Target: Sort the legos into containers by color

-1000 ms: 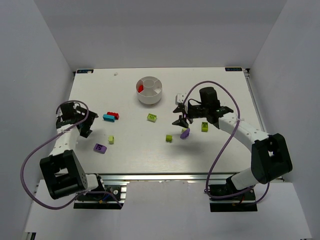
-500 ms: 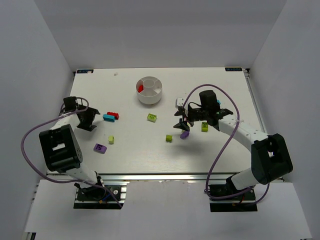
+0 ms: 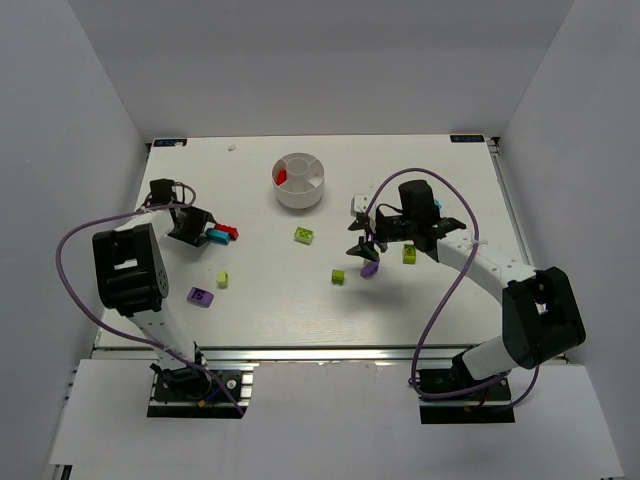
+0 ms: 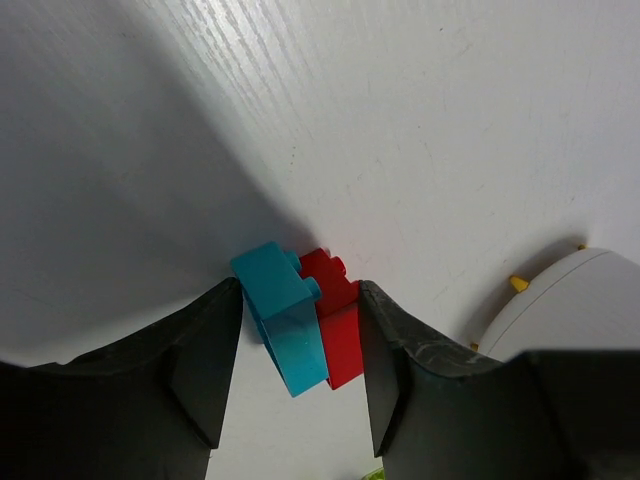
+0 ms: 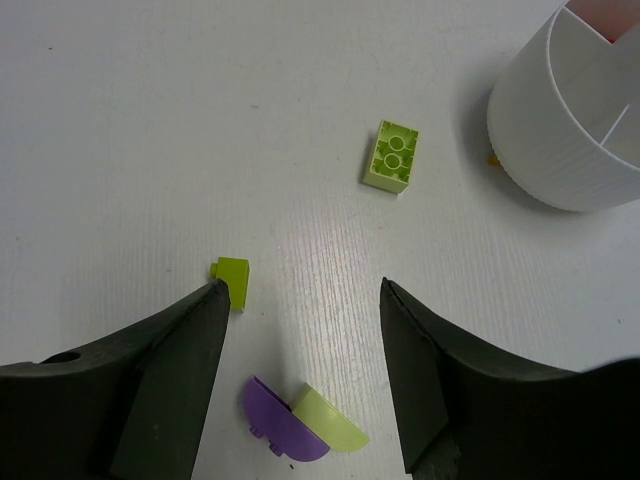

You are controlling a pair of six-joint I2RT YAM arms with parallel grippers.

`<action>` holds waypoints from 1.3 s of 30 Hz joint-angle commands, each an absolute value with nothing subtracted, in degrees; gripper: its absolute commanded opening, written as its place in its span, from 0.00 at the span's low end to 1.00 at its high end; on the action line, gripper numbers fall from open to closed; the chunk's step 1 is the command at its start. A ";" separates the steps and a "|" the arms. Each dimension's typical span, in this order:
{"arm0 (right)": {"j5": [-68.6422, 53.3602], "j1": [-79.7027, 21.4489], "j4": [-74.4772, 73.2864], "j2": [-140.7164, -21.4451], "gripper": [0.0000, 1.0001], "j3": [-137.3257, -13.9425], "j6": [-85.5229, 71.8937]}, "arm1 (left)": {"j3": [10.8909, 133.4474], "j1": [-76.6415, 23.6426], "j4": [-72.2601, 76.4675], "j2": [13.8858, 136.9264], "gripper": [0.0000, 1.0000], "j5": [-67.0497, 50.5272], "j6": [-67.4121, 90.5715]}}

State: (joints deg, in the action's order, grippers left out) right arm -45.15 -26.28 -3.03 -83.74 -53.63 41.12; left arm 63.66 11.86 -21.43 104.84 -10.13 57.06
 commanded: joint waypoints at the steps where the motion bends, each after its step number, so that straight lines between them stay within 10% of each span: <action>1: -45.70 -26.19 -1.41 -83.58 0.67 -54.05 41.57 | 66.09 11.51 -24.77 105.20 0.59 -6.43 56.51; 39: -46.41 -25.58 -0.62 -82.71 0.68 -53.35 40.61 | 67.94 6.77 -32.69 107.31 0.55 0.70 58.27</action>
State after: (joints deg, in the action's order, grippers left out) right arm -45.19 -25.89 -2.81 -83.74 -53.63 40.88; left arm 68.31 7.25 -29.80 107.26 -0.64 57.60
